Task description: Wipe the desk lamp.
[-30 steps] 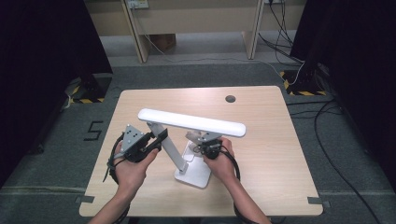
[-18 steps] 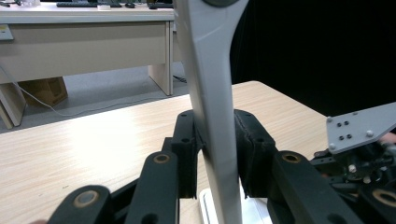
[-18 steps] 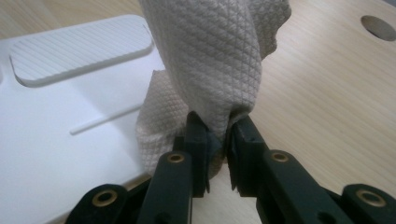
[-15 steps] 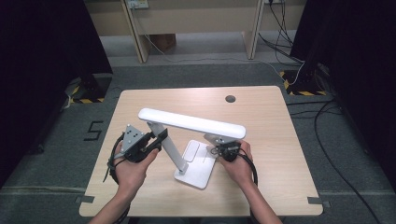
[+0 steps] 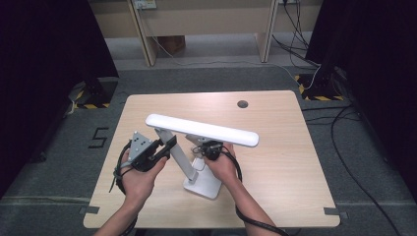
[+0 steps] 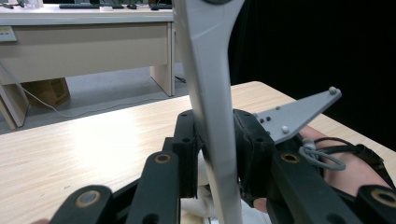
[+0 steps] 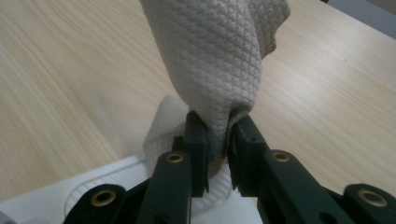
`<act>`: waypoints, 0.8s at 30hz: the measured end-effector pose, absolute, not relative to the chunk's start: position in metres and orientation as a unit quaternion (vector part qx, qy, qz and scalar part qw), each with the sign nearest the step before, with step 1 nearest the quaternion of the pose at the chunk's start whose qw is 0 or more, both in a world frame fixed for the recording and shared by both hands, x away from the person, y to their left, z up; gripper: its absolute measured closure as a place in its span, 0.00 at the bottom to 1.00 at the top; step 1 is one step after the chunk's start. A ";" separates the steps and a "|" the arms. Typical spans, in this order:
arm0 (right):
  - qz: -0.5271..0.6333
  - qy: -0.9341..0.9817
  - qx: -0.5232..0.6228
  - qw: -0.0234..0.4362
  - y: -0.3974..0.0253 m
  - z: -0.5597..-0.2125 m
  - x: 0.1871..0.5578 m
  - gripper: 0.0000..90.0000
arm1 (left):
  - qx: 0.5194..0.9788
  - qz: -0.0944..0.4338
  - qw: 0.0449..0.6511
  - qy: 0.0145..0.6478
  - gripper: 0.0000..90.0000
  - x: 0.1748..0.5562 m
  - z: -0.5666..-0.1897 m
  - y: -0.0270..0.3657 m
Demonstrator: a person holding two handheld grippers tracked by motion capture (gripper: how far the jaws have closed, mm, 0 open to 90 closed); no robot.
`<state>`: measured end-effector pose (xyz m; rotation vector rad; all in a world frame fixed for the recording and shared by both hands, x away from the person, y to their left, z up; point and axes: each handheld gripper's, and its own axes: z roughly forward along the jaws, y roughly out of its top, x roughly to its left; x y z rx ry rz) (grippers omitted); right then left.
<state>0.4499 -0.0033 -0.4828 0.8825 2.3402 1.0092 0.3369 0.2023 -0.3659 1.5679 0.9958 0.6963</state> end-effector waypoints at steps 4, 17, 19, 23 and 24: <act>0.362 0.843 0.327 0.225 -0.022 -0.484 0.445 0.88 | 0.659 0.294 0.547 0.425 0.80 0.337 -0.366 0.201; 0.340 0.841 0.346 0.238 -0.078 -0.492 0.422 0.88 | 0.656 0.295 0.546 0.429 0.81 0.337 -0.366 0.200; 0.337 0.842 0.346 0.239 -0.084 -0.492 0.419 0.88 | 0.656 0.295 0.546 0.430 0.81 0.337 -0.366 0.200; 0.329 0.842 0.353 0.240 -0.095 -0.493 0.417 0.89 | 0.656 0.295 0.546 0.429 0.81 0.337 -0.366 0.200; 0.327 0.843 0.353 0.241 -0.097 -0.493 0.416 0.89 | 0.656 0.295 0.546 0.429 0.81 0.337 -0.366 0.200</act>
